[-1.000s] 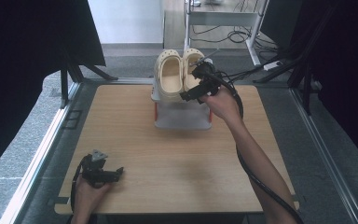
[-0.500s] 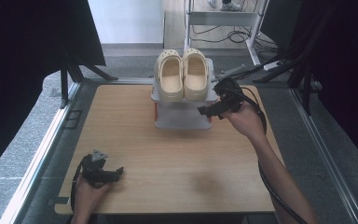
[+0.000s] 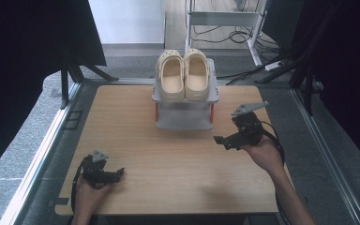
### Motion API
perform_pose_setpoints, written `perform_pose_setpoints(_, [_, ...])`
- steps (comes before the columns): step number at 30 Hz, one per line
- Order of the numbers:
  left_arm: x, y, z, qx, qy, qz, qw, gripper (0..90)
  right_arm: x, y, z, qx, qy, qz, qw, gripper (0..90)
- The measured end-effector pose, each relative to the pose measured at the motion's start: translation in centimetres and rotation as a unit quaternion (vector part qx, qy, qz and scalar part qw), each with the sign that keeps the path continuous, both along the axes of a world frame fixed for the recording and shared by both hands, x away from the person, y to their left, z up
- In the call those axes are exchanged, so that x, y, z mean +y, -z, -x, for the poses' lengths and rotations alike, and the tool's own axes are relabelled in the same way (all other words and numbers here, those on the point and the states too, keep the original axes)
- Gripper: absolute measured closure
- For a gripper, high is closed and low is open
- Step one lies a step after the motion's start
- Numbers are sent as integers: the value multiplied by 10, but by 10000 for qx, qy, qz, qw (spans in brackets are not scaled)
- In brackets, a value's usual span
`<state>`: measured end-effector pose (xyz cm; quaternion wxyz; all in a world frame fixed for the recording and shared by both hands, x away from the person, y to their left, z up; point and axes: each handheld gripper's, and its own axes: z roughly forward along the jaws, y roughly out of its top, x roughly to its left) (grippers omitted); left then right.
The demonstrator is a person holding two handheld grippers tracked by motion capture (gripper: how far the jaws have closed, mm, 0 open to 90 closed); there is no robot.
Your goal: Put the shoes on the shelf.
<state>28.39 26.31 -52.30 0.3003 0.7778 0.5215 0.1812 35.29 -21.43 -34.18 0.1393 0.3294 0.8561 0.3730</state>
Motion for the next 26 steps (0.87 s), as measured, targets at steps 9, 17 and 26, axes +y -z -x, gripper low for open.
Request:
perform_pose_setpoints(9, [-1, 0, 0, -8, -44, 7, 10000, 0, -17, 62, 28, -63, 67, 1, 10000, 0])
perform_pose_setpoints(17, [-1, 0, 0, -5, -53, 3, 10000, 0, -19, 128, 45, 60, 115, -19, 9999, 0])
perform_pose_setpoints(26, [-2, 0, 1, -3, -46, 0, 10000, 0, -19, 178, 47, 174, 162, 198, 9995, 0])
